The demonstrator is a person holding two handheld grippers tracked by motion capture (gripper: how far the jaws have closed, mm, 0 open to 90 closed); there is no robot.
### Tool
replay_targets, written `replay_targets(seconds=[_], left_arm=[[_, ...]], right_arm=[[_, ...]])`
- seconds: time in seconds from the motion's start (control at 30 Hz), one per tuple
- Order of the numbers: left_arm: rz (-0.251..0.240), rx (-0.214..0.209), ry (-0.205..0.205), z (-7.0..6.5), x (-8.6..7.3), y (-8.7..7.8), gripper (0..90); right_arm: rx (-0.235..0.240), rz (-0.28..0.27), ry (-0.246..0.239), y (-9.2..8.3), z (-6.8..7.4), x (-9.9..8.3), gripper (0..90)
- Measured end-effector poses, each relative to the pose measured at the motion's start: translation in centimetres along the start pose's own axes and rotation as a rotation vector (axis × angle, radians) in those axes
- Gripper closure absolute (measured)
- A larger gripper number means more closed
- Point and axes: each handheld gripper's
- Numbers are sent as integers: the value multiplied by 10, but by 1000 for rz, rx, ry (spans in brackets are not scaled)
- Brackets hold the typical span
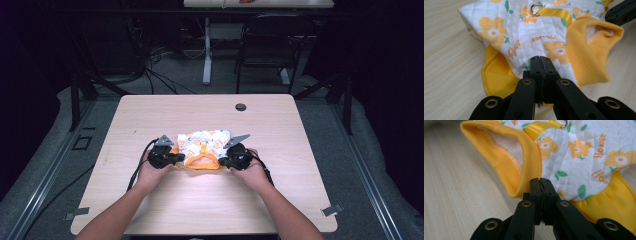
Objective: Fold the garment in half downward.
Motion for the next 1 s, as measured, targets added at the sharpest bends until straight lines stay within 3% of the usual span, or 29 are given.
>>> replay_targets(seconds=[0.2, 0.4, 0.6, 0.77, 1.0], left_arm=[[-27, -32, -3, -4, 0, -13, 857], [-57, -18, 13, -6, 1, -35, 813], [-64, -6, 11, -11, -3, -49, 700], [-90, -9, 12, -18, -13, -59, 614], [-104, -1, 7, -22, -29, -72, 556]], right_arm=[[-2, -44, -20, -18, 7, 3, 854], [-9, -68, -34, -35, 15, 3, 818], [0, -72, -63, -45, 26, -1, 751], [-9, -78, -70, -48, 33, -5, 650], [-4, -82, -74, -53, 44, -17, 603]])
Point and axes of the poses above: each handheld gripper's, and its own axes: y roughly forward along the jaws, x roughly out of its top, z roughly to its left, and after that the axes turned 4 degrees about x, right-handed
